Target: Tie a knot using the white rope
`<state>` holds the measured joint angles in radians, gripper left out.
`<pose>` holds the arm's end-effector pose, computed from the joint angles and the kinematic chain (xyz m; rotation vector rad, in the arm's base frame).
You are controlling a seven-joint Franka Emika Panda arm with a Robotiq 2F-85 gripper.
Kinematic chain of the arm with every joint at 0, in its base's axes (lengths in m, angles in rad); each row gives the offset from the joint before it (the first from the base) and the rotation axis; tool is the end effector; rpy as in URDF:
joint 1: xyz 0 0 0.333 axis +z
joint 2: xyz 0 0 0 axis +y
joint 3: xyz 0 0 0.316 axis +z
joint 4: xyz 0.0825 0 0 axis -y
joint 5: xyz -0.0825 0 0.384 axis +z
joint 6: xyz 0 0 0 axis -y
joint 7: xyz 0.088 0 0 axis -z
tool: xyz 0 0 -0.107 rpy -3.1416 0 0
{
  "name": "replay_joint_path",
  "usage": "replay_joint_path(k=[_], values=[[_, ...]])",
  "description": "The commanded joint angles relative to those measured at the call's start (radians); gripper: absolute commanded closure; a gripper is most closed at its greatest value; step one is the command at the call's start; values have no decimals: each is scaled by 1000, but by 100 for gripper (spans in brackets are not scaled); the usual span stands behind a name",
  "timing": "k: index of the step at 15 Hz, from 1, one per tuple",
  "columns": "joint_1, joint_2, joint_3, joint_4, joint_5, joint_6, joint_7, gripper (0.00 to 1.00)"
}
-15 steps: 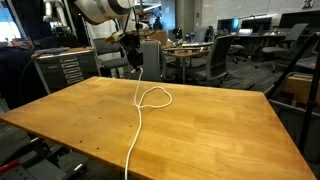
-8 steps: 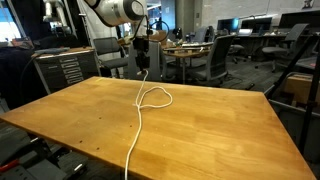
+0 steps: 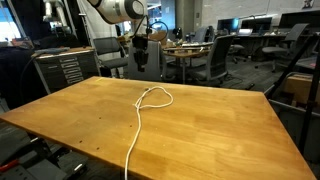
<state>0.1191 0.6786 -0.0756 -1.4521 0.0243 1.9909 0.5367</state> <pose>0.7029 0.0412 0.2759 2.9782 -0.7466 -0.1912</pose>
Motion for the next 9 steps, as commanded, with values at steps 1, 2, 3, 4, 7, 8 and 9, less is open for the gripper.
replay_joint_path(k=[1, 2, 3, 4, 7, 8, 9], values=[[52, -104, 16, -115, -36, 25, -18, 30], [77, -131, 10, -157, -67, 30, -2, 23], [91, -153, 14, -191, -83, -22, -1, 15], [95, -167, 23, -216, -82, -81, -6, 8], [100, -234, 3, -382, -136, -174, 7, 0], [88, -250, 3, -421, -150, -188, -5, 0], [97, -164, 27, -279, -128, -184, 15, 0]])
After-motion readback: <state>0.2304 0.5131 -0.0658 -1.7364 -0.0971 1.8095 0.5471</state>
